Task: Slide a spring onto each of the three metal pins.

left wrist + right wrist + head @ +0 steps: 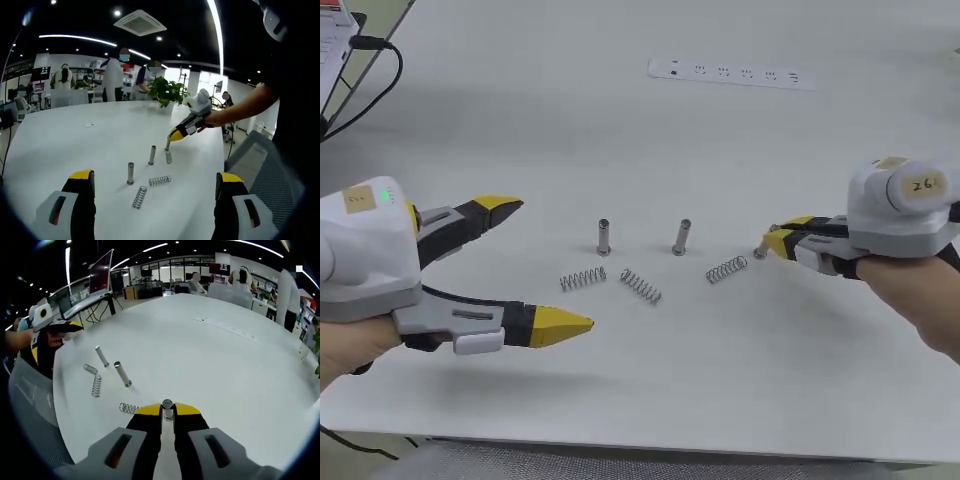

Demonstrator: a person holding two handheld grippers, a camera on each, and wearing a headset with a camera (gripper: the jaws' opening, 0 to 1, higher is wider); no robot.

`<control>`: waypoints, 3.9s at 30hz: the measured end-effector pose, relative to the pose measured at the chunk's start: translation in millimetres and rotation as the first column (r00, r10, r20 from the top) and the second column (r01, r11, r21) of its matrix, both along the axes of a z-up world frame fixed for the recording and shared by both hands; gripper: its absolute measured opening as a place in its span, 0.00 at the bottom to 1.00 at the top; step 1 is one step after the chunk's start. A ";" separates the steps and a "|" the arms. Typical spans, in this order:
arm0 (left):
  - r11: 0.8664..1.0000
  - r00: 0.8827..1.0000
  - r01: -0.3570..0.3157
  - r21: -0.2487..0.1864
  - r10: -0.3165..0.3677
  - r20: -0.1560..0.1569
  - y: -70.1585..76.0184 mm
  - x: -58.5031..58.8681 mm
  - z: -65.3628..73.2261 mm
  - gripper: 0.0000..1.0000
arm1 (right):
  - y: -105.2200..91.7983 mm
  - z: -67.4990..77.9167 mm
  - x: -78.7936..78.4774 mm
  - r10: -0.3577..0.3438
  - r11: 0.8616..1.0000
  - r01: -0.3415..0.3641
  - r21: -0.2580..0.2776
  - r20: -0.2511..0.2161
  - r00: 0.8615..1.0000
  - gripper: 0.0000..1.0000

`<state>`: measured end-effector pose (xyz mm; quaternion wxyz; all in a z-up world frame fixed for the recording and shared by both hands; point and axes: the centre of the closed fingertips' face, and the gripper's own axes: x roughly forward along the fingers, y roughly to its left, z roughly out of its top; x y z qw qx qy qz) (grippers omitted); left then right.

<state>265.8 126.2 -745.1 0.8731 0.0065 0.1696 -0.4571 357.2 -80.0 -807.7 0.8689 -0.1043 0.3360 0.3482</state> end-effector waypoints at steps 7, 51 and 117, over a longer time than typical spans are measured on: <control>1.000 1.000 -0.003 -0.003 0.003 0.001 0.5 1.0 1.4 0.99 | 0.6 -0.3 -1.5 0.014 1.000 -0.014 0.002 0.000 1.000 0.14; 1.000 1.000 0.016 -0.007 -0.016 -0.005 0.1 -0.8 5.4 0.99 | 11.2 30.9 -35.7 0.202 0.979 -0.195 -0.057 0.154 0.967 0.48; 1.000 1.000 -0.004 -0.005 0.004 -0.018 9.0 -6.2 -2.6 0.99 | 49.5 -36.2 -44.8 0.699 0.562 -0.683 -0.466 -0.174 0.694 0.22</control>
